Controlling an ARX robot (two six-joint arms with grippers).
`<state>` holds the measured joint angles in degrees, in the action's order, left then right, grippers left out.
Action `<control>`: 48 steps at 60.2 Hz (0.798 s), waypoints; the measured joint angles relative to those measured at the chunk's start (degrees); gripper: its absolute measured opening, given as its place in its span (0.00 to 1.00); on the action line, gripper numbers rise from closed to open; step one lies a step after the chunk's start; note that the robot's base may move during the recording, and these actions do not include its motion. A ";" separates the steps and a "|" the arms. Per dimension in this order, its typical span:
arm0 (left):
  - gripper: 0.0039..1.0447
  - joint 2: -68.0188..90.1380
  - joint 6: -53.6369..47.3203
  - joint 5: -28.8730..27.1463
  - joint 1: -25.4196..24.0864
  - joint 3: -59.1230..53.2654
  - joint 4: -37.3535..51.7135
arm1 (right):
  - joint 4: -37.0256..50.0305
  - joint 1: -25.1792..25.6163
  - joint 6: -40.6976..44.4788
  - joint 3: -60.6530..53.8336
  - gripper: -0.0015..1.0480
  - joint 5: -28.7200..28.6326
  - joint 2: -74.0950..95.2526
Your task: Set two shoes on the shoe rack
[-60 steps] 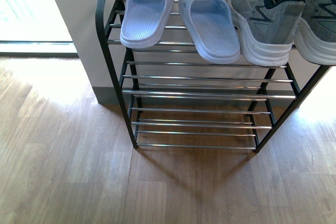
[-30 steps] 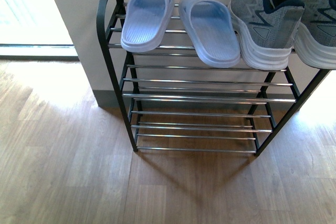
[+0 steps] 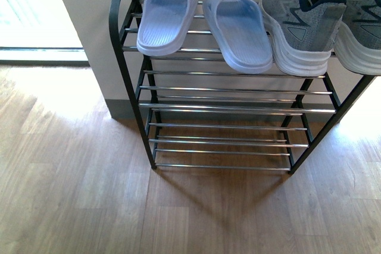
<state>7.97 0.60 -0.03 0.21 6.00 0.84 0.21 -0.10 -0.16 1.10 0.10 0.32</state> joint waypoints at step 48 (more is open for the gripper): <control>0.01 -7.10 0.00 0.02 -0.02 -5.09 -0.94 | 0.00 0.00 0.00 0.00 0.91 0.00 -0.04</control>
<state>0.86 0.60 -0.01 0.19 0.91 -0.10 0.21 -0.10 -0.16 1.10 0.10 0.27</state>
